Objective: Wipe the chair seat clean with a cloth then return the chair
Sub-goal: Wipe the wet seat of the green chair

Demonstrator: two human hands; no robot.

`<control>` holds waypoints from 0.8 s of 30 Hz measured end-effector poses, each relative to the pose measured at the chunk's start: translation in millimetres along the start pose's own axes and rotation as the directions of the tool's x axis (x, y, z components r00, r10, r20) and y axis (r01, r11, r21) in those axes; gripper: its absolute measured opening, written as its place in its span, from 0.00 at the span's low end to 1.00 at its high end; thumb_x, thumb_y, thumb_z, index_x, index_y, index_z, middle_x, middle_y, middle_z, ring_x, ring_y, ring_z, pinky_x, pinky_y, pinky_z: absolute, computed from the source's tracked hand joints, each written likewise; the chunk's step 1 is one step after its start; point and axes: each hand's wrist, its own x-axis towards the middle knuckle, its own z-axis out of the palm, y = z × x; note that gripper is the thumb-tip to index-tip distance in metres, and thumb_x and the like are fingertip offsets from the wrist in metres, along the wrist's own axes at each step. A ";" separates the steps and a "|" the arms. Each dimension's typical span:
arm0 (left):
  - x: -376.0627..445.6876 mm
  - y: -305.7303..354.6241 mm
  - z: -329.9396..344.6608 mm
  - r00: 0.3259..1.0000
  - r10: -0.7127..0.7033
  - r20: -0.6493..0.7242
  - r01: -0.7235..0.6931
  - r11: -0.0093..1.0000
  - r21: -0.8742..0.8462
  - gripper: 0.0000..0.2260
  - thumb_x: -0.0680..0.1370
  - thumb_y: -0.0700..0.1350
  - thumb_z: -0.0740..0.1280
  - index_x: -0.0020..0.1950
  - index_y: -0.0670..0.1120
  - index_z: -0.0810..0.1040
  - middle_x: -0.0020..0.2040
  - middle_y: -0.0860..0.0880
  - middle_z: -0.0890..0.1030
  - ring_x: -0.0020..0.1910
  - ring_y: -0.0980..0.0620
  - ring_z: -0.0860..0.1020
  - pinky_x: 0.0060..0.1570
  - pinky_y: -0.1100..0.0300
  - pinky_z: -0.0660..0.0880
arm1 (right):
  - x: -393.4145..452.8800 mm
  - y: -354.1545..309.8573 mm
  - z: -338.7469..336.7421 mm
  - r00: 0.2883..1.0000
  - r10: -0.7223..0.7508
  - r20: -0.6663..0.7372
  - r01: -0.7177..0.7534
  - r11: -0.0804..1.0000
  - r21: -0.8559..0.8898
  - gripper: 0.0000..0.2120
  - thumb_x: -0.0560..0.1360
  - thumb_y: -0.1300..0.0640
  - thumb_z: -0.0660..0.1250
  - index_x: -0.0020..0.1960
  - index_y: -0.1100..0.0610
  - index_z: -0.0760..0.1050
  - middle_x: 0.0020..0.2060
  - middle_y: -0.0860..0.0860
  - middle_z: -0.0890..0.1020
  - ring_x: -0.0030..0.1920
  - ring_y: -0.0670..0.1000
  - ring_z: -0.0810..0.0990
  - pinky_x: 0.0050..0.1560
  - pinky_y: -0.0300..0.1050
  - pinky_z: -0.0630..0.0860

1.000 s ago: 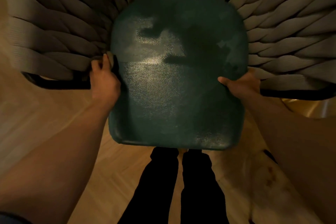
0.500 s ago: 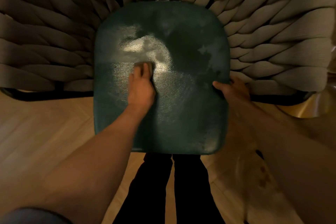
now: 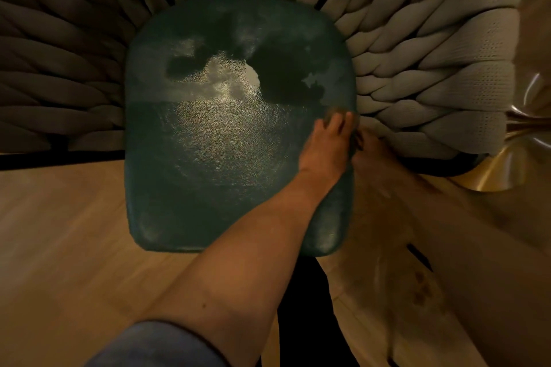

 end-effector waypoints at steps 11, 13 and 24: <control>0.3 -4.3 -17.2 0.993 0.100 0.065 -0.109 0.985 0.137 0.25 0.82 0.47 0.58 0.78 0.46 0.56 0.69 0.46 0.66 0.60 0.41 0.68 0.54 0.52 0.74 | -0.5 -11.3 10.8 0.990 0.097 -0.105 -0.094 0.995 0.032 0.26 0.76 0.68 0.62 0.74 0.57 0.69 0.61 0.59 0.80 0.60 0.62 0.79 0.51 0.45 0.72; -2.7 -13.6 -21.8 0.993 0.108 0.043 -0.114 0.979 0.168 0.24 0.82 0.44 0.57 0.78 0.46 0.57 0.69 0.46 0.67 0.58 0.40 0.69 0.54 0.50 0.75 | -5.3 -22.7 11.9 0.969 0.057 -0.240 -0.049 0.998 0.040 0.24 0.75 0.64 0.63 0.71 0.58 0.72 0.62 0.59 0.80 0.62 0.61 0.78 0.52 0.42 0.69; -29.5 -122.4 -56.1 0.988 -0.136 -0.074 0.150 0.959 0.241 0.28 0.79 0.36 0.55 0.79 0.45 0.54 0.70 0.44 0.65 0.57 0.40 0.69 0.56 0.50 0.73 | 29.5 -67.5 11.0 0.954 0.072 -0.292 -0.070 0.997 0.015 0.34 0.77 0.44 0.71 0.75 0.61 0.65 0.71 0.59 0.74 0.71 0.62 0.72 0.70 0.53 0.71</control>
